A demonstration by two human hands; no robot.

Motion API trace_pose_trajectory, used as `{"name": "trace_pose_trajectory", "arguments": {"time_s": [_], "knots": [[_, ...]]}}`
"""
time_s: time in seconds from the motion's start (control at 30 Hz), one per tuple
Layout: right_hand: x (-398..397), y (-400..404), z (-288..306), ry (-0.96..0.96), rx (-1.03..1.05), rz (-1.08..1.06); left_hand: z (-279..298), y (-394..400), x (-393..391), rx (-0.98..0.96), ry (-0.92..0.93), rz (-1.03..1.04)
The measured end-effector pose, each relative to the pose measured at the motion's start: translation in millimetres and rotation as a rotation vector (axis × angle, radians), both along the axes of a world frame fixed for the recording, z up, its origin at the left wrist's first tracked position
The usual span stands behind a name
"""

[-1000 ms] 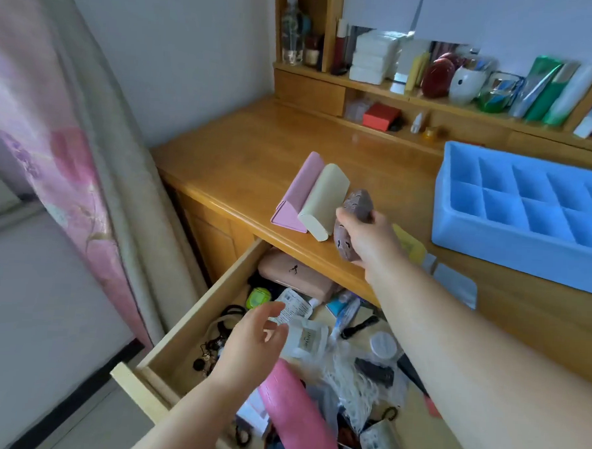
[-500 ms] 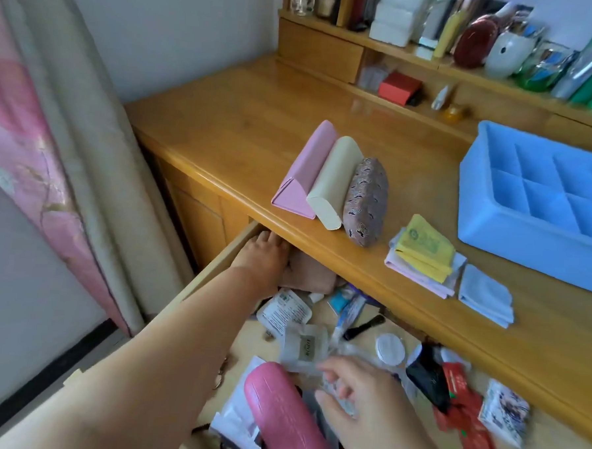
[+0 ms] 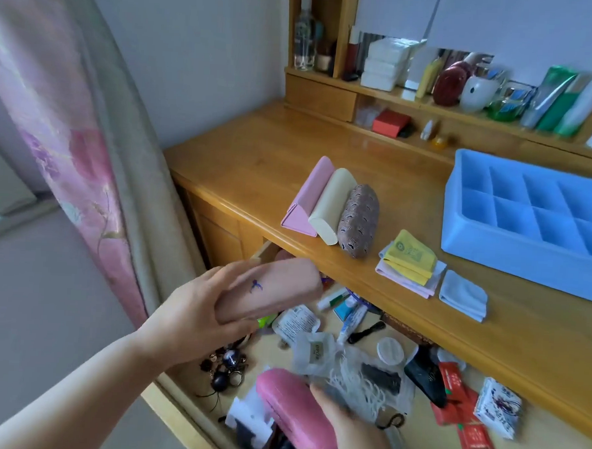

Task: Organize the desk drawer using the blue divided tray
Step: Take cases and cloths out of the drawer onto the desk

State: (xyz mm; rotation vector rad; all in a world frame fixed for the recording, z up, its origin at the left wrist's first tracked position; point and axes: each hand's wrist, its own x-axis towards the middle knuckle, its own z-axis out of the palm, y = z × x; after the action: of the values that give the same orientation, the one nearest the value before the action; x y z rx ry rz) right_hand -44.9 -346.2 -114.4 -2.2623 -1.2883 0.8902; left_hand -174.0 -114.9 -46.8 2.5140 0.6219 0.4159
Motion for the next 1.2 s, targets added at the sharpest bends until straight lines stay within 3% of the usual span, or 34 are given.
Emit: {"name": "trace_pose_trajectory", "arguments": {"time_s": [0.1,0.2,0.27,0.37,0.47,0.63,0.8,1.0,1.2], "knots": [[17.6,-8.1,31.5,0.525,0.083,-0.163,21.0,14.5,12.3,-0.322,-0.287,0.189],[39.5,-10.6,63.4,0.787,0.334,-0.246,30.6,40.2,48.9,-0.625,-0.439,0.351],[59.9,0.1,82.7,0.9,0.511,-0.326,30.9,58.1,78.1,-0.698,-0.408,0.402],[90.2,31.5,107.3,0.979,0.68,-0.543,26.0,77.1,119.2,-0.642,-0.344,0.478],[113.7,68.8,116.2,0.954,0.681,-0.718,20.9,82.7,146.0,-0.48,-0.249,0.542],[136.7,119.6,112.0,0.735,0.481,-0.85,5.4,84.8,152.9,-0.359,-0.197,0.585],[156.5,148.7,105.3,0.531,0.313,-0.781,-1.6,92.9,155.5,-0.253,-0.232,0.585],[157.5,189.7,96.3,0.481,0.311,-0.725,-0.9,121.7,169.2,-0.246,-0.251,0.601],[158.9,180.5,103.3,0.487,0.239,-0.675,2.2,129.2,158.4,-0.287,-0.124,0.474]]}}
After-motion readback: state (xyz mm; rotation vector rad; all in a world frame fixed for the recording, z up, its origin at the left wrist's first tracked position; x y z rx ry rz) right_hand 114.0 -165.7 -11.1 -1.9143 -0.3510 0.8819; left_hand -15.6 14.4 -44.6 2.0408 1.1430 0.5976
